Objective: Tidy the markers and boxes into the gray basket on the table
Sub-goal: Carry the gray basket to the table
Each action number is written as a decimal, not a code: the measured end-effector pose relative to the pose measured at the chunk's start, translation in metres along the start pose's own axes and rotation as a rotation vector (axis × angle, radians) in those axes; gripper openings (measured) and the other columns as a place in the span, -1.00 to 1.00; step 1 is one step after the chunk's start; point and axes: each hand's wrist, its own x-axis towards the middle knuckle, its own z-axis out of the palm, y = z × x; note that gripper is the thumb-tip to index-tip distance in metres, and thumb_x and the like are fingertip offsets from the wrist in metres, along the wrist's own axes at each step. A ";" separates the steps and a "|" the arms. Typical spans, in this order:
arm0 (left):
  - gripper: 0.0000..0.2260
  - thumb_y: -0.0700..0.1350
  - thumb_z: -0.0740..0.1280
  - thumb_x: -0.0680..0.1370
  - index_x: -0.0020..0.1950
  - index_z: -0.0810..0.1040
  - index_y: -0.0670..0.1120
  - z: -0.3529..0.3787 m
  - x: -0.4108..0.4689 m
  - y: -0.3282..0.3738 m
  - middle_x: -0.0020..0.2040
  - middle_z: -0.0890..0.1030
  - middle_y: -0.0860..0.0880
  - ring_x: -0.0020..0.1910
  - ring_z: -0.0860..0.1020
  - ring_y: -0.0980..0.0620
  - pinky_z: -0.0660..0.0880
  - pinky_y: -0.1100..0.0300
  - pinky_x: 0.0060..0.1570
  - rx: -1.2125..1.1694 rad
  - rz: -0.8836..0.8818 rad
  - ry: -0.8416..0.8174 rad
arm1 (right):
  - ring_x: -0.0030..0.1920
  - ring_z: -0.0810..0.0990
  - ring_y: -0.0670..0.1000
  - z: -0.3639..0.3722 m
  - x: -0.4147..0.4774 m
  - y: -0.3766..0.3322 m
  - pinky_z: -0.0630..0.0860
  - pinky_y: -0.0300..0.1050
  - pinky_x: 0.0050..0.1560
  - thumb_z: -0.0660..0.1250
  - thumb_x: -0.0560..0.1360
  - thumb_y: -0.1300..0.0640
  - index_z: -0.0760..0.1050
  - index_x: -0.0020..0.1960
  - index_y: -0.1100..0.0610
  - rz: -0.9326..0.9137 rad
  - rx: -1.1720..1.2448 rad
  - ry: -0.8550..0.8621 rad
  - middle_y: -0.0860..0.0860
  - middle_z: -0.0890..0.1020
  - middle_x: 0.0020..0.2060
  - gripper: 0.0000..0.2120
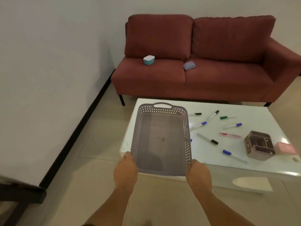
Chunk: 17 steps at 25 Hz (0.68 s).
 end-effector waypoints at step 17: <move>-0.91 -0.16 0.10 0.67 0.09 0.38 -0.11 0.122 0.225 -0.043 0.02 0.63 -0.09 -0.05 0.63 -0.19 0.36 0.08 -0.22 -0.007 -0.027 -0.061 | -0.21 0.60 0.00 0.126 0.209 -0.078 0.54 -0.16 -0.21 0.11 0.65 0.09 0.52 0.08 0.11 -0.002 -0.094 -0.055 0.01 0.62 -0.17 -0.78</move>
